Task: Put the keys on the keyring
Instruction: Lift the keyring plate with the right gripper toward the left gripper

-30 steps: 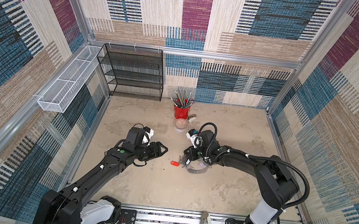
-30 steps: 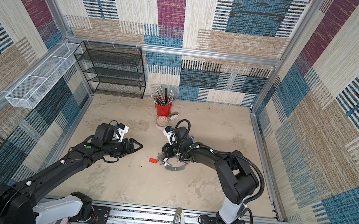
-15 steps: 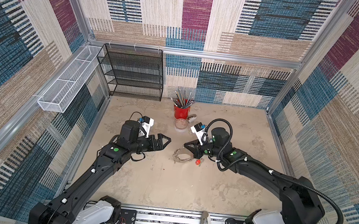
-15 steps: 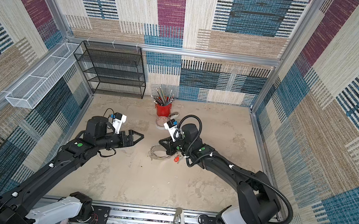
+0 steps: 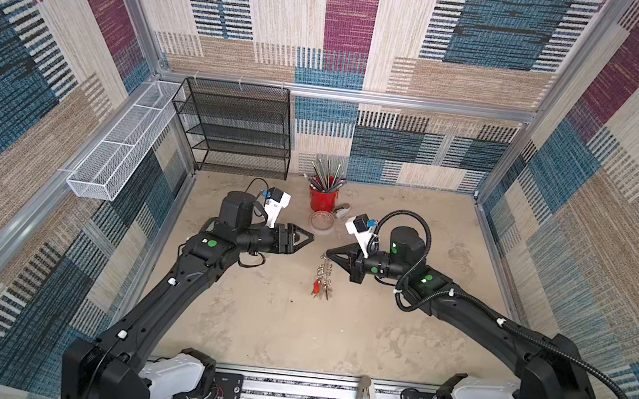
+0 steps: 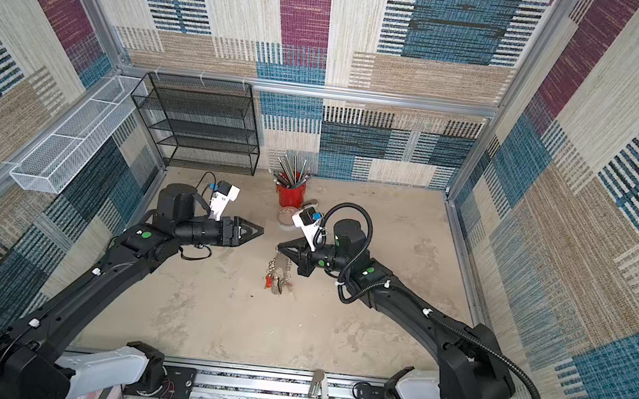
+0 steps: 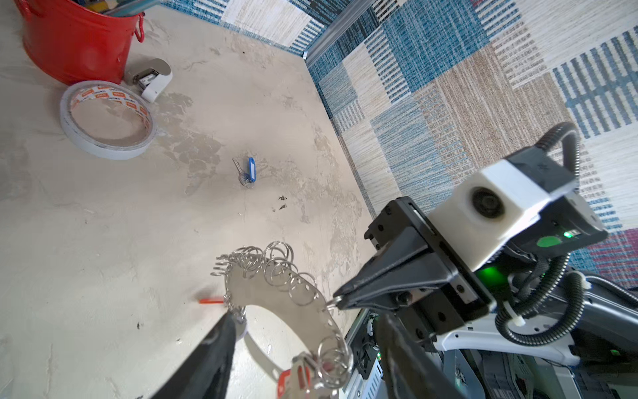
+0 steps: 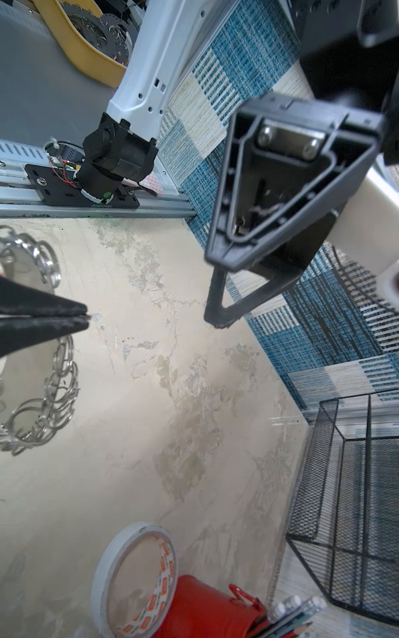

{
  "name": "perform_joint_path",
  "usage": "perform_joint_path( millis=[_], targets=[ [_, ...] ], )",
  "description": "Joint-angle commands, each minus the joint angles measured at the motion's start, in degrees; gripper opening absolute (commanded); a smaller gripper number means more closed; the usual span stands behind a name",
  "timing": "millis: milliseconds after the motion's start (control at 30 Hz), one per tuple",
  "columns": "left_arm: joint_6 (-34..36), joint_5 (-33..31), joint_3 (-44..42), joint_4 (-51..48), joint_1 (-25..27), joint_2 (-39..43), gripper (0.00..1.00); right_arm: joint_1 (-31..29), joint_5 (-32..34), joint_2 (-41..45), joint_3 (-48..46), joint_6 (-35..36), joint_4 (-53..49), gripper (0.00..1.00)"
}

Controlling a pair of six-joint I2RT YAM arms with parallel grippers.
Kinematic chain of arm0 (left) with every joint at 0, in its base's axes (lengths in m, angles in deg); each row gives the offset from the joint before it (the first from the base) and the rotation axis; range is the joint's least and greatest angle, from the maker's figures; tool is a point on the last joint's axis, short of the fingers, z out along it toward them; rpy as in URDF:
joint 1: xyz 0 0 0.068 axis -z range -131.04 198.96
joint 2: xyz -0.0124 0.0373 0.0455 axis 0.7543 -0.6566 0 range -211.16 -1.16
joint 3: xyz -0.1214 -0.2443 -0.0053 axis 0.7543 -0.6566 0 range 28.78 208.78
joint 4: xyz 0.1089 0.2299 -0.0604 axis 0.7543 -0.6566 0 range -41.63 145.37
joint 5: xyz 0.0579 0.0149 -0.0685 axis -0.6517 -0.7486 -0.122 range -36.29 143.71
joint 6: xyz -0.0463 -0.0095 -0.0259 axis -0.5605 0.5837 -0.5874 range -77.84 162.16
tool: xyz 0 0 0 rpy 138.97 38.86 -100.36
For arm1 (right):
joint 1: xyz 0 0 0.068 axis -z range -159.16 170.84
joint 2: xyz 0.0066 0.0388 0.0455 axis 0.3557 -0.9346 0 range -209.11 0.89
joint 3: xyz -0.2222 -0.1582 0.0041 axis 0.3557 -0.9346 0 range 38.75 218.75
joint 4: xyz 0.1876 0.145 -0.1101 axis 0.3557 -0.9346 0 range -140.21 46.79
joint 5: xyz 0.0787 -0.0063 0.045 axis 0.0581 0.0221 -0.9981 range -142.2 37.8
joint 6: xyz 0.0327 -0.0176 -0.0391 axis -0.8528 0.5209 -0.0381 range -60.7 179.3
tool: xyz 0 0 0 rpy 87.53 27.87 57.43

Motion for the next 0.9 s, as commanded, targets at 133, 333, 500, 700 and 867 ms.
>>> perform_joint_path(
  millis=[133,333,500,700,867],
  targets=[
    [0.5,11.3,-0.1,4.8,1.9,-2.7,0.54,0.0,-4.3,0.6,0.0,-1.1,6.4,0.0],
    [1.3,9.5,-2.2,8.4,5.7,-1.0,0.52,1.0,-9.5,0.9,-0.3,-4.4,10.7,0.0],
    [-1.6,6.4,-6.3,14.6,5.7,2.5,0.46,2.1,-14.6,1.9,-1.6,-8.1,15.1,0.0],
    [-4.9,9.0,-9.5,22.1,5.8,5.4,0.4,3.6,-19.2,2.7,-2.8,-13.6,21.1,0.0],
    [-6.8,12.5,-11.2,27.6,5.8,5.8,0.36,3.9,-20.4,3.3,-2.1,-14.7,21.6,0.0]
  ],
)
